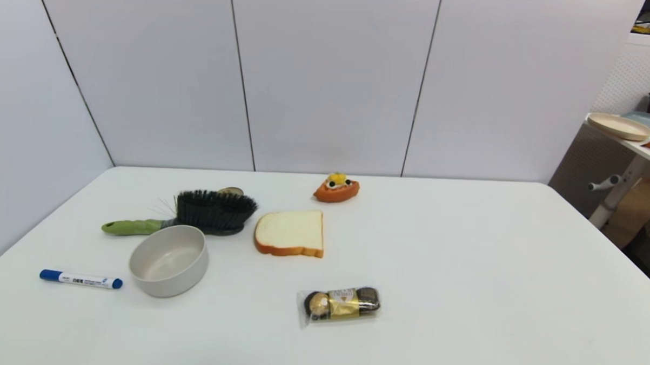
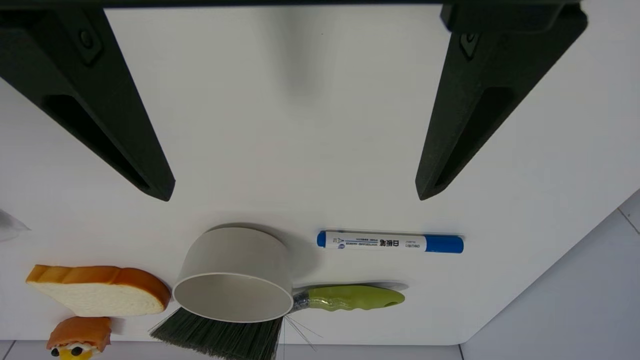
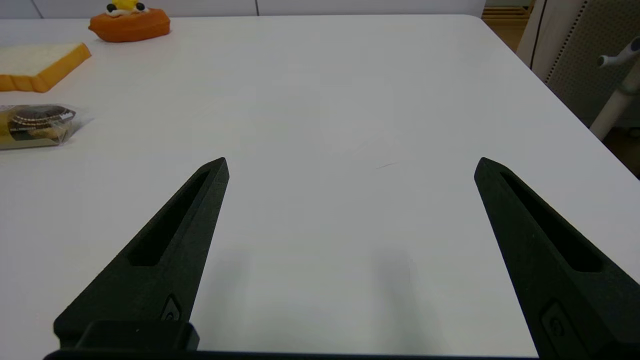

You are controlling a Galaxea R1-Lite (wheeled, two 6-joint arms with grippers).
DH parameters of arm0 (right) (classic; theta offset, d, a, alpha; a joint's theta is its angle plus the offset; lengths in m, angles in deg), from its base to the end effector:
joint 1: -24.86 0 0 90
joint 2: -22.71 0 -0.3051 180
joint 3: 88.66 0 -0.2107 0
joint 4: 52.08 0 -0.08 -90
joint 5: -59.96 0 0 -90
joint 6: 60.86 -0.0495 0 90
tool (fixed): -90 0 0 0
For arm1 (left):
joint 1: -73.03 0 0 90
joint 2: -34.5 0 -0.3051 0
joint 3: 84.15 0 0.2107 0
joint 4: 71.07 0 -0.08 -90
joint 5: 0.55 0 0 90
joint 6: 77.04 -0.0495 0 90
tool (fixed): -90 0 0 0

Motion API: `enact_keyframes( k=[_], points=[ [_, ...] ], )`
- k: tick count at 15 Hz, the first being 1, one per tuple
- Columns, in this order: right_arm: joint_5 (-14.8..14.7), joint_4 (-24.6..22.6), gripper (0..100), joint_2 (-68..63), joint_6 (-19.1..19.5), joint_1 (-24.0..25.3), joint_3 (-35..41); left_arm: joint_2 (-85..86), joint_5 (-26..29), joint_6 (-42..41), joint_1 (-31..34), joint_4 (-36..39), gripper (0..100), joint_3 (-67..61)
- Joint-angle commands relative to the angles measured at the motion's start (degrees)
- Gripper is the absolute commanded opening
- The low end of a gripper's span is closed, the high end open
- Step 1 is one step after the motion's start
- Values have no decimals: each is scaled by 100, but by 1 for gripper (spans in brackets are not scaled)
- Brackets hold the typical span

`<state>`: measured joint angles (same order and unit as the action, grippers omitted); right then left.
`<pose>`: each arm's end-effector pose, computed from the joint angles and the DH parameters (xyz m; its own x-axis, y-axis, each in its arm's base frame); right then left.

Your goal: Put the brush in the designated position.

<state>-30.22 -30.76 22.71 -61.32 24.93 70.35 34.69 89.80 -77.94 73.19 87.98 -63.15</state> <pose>0.0211 -0.0001 0.0747 1.0000 -0.0019 -0.0058 0.0020 1.0000 0.0080 0.0209 -0.0002 0.0757 1.0000 -0.0033 0.0042 0.0032 0.9999 0.0157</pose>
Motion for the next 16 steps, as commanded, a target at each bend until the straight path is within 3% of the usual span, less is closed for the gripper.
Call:
enact_keyframes(
  k=[1, 16],
  points=[
    [1, 2, 100, -9, 2, 1, 9, -18, 0, 2, 2, 4, 100, 0],
    [1, 2, 100, 0, 29, 1, 9, -18, 0, 2, 2, 4, 100, 0]
  ],
)
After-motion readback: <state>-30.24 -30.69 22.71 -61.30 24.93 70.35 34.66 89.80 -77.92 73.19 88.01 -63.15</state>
